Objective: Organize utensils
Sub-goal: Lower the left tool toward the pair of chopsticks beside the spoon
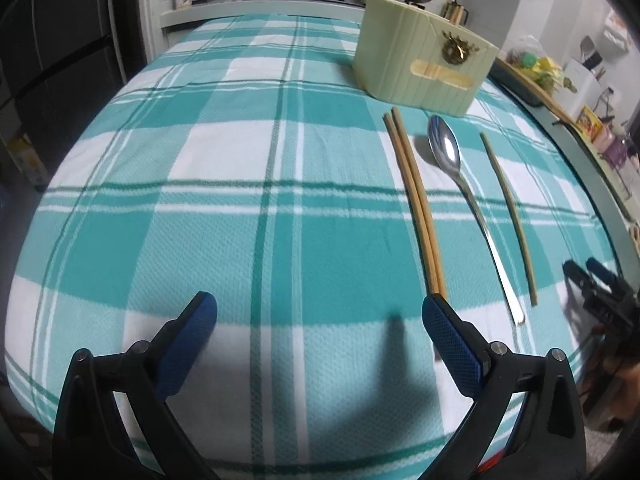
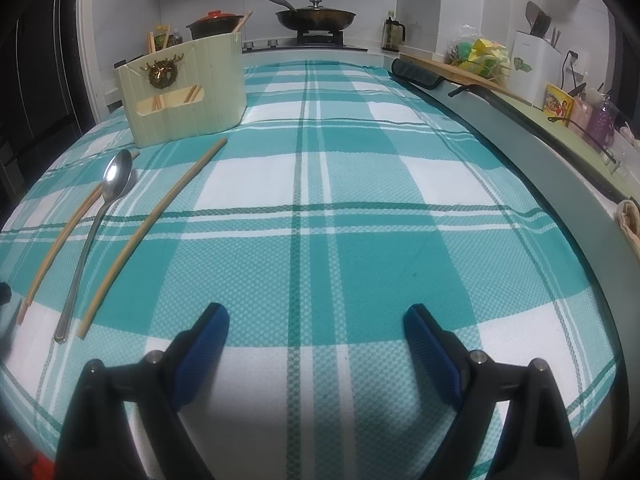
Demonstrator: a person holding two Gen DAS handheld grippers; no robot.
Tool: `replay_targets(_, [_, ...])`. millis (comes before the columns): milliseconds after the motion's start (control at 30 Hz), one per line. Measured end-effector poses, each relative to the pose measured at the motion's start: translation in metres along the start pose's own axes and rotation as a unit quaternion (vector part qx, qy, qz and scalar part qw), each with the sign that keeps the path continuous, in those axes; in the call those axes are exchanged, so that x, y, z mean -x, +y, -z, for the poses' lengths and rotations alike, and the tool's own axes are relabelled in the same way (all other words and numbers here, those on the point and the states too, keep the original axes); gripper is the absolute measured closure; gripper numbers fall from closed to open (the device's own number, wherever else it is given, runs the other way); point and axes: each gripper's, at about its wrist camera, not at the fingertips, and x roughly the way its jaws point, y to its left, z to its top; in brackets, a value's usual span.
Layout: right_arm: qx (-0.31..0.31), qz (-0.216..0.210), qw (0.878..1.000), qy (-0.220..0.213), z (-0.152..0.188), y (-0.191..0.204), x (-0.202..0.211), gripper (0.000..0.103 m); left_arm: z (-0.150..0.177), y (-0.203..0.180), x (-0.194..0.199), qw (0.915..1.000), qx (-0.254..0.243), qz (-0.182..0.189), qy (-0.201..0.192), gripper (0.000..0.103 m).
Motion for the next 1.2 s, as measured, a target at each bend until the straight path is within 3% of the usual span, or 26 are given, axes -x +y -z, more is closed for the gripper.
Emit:
replay_targets(333, [0.000, 0.000, 1.000, 0.000, 0.001, -0.001, 0.000, 0.010, -0.052, -0.031, -0.028, 0.9978, -0.063, -0.018, 0.010, 0.001])
replay_targets(633, [-0.001, 0.000, 1.000, -0.006, 0.001, -0.001, 0.000, 0.010, -0.070, -0.035, -0.051, 0.9988, -0.036, -0.018, 0.027, 0.001])
replay_targets(1200, [-0.001, 0.000, 1.000, -0.009, 0.002, 0.001, 0.000, 0.010, -0.076, -0.032, -0.077, 0.9974, -0.033, -0.040, 0.050, 0.001])
